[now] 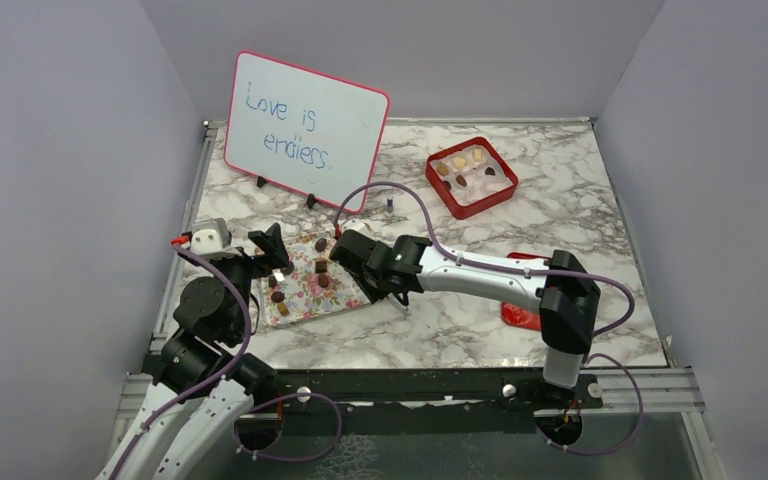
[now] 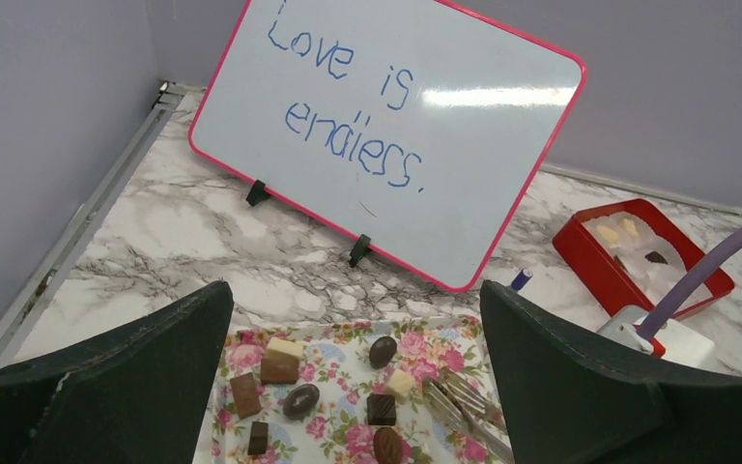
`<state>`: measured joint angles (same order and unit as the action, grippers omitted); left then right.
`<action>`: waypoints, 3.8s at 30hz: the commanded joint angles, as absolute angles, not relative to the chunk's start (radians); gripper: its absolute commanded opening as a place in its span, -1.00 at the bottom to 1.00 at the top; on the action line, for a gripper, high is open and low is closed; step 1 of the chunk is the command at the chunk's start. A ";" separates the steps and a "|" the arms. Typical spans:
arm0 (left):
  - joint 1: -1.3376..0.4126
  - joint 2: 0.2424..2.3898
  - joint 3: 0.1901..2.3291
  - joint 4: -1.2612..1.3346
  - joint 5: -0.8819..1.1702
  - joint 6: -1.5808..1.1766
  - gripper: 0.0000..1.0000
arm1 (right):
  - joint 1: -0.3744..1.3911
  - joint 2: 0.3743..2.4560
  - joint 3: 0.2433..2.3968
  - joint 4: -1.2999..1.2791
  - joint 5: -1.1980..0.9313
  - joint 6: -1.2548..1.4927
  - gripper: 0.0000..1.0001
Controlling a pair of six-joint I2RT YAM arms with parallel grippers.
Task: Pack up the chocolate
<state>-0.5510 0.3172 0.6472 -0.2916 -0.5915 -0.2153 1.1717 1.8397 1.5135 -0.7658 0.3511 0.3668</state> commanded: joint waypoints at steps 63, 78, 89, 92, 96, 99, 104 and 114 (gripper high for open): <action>-0.548 0.377 0.593 -0.164 -0.486 -0.238 0.98 | 0.453 1.635 1.560 -0.829 0.426 0.222 -0.49; -0.548 0.761 0.937 -0.571 -0.399 -0.528 0.98 | 0.343 1.792 1.822 -1.133 0.273 0.255 -0.49; -0.548 0.771 0.912 -0.591 -0.374 -0.504 0.98 | 0.284 1.870 1.796 -1.105 0.243 0.286 -0.49; -0.548 0.782 0.912 -0.589 -0.386 -0.520 0.98 | 0.257 1.918 1.839 -1.113 0.241 0.280 -0.49; -0.548 0.813 0.922 -0.583 -0.399 -0.523 0.98 | 0.242 1.977 1.902 -1.139 0.253 0.274 -0.47; -0.548 0.844 0.938 -0.581 -0.400 -0.513 0.98 | 0.234 2.002 1.927 -1.150 0.267 0.272 -0.47; -0.548 0.874 0.962 -0.572 -0.401 -0.497 0.98 | 0.226 2.007 1.941 -1.173 0.261 0.290 -0.41; -0.548 0.908 0.974 -0.560 -0.381 -0.489 0.98 | 0.226 2.005 1.966 -1.272 0.303 0.328 -0.26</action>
<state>-0.5510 0.9081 0.9417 -0.5739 -0.4000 -0.5041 0.2333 2.0071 1.9144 -1.1759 0.2596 0.3004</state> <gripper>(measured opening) 0.991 0.369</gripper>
